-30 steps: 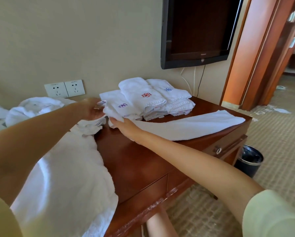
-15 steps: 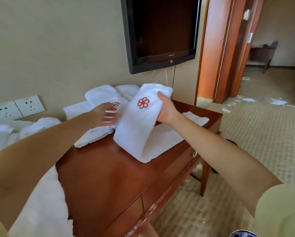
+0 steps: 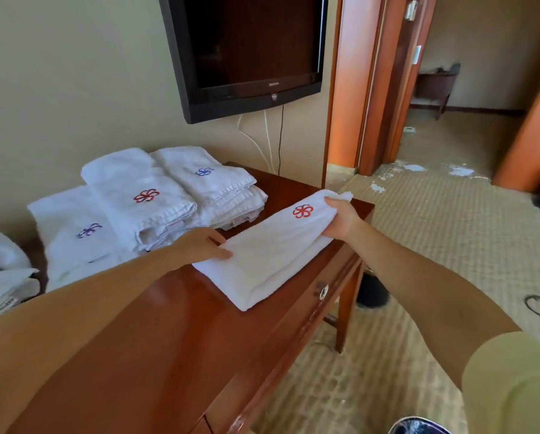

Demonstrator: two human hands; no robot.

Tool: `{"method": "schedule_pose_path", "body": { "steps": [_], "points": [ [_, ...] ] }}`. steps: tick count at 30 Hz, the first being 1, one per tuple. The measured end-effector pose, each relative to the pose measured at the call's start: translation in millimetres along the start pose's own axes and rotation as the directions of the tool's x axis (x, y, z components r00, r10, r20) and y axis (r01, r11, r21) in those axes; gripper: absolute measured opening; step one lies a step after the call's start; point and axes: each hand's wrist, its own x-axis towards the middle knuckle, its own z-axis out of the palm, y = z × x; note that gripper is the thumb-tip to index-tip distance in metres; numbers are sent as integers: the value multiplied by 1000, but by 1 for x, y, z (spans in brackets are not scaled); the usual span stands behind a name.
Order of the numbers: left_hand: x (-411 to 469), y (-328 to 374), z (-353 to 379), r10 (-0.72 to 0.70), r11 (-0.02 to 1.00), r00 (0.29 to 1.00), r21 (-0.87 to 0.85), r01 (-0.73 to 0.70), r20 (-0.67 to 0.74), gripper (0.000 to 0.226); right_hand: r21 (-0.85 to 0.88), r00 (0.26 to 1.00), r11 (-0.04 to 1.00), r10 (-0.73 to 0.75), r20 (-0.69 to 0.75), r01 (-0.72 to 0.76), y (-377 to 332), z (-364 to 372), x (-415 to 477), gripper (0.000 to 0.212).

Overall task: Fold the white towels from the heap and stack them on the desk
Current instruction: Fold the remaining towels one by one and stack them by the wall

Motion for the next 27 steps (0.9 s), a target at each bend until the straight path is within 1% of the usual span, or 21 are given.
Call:
{"method": "schedule_pose_path", "body": {
  "steps": [1, 2, 3, 4, 5, 6, 7, 8, 9, 10, 11, 12, 13, 14, 15, 16, 17, 20, 21, 24, 27],
  "points": [
    [1, -2, 4, 54, 992, 999, 111, -55, 7, 51, -46, 999, 999, 17, -45, -19, -2, -2, 8, 47],
    [0, -4, 10, 122, 972, 992, 199, -123, 17, 57, -133, 990, 991, -1, -144, -18, -3, -4, 15, 51],
    [-3, -6, 17, 187, 949, 982, 251, -190, 36, 60, -312, 963, 950, -73, -258, -12, -5, -3, 20, 59],
    [-8, -7, 25, 247, 925, 967, 281, -254, 63, 60, -558, 914, 830, -226, -338, -1, -6, 1, 21, 67],
    [-12, -10, 33, 287, 904, 954, 305, -300, 88, 60, -778, 851, 628, -411, -327, 4, -4, 7, 21, 75],
    [-17, -13, 41, 310, 883, 945, 336, -327, 104, 64, -926, 795, 376, -570, -207, 28, -1, 15, 17, 81],
    [-21, -16, 47, 329, 869, 940, 361, -337, 87, 77, -984, 769, 158, -638, -41, 79, 4, 22, 13, 85],
    [-21, -20, 52, 331, 868, 942, 371, -330, 64, 91, -986, 767, 8, -629, 126, 169, 8, 32, 8, 84],
    [-20, -21, 54, 310, 878, 950, 370, -304, 43, 101, -949, 782, -77, -548, 298, 307, 11, 41, 6, 78],
    [-19, -19, 54, 263, 898, 965, 360, -253, 22, 103, -884, 799, -98, -392, 457, 457, 14, 53, 2, 68],
    [-20, -16, 54, 189, 926, 982, 335, -174, -11, 101, -825, 803, -72, -199, 562, 560, 20, 64, -3, 60],
    [-24, -12, 54, 90, 955, 994, 289, -66, -68, 100, -786, 787, -58, -3, 617, 615, 27, 76, -10, 56],
    [-27, -10, 53, -24, 971, 990, 232, 57, -139, 103, -771, 771, -82, 167, 614, 632, 33, 88, -18, 58],
    [-30, -10, 53, -137, 969, 969, 177, 175, -205, 109, -767, 771, -150, 282, 572, 624, 38, 98, -25, 63],
    [-33, -12, 51, -229, 954, 943, 135, 266, -239, 113, -758, 780, -232, 343, 523, 610, 43, 107, -25, 69],
    [-37, -15, 47, -288, 946, 927, 83, 315, -240, 115, -738, 791, -312, 380, 480, 598, 46, 113, -23, 73],
    [-39, -20, 42, -304, 950, 930, 14, 313, -205, 114, -719, 798, -369, 407, 444, 588, 48, 119, -19, 74],
    [-49, -36, 21, -210, 954, 975, -233, 189, -71, 88, -694, 830, -474, 432, 353, 542, 47, 131, -14, 73],
    [-52, -42, 15, -195, 940, 980, -294, 174, -44, 84, -690, 839, -496, 429, 333, 527, 47, 134, -13, 70],
    [-61, -52, 6, -171, 902, 985, -397, 170, 34, 88, -707, 857, -506, 418, 300, 494, 49, 140, -16, 59],
    [-70, -53, 1, -128, 861, 985, -480, 168, 115, 87, -728, 834, -438, 429, 347, 528, 50, 140, -24, 39]
  ]
}}
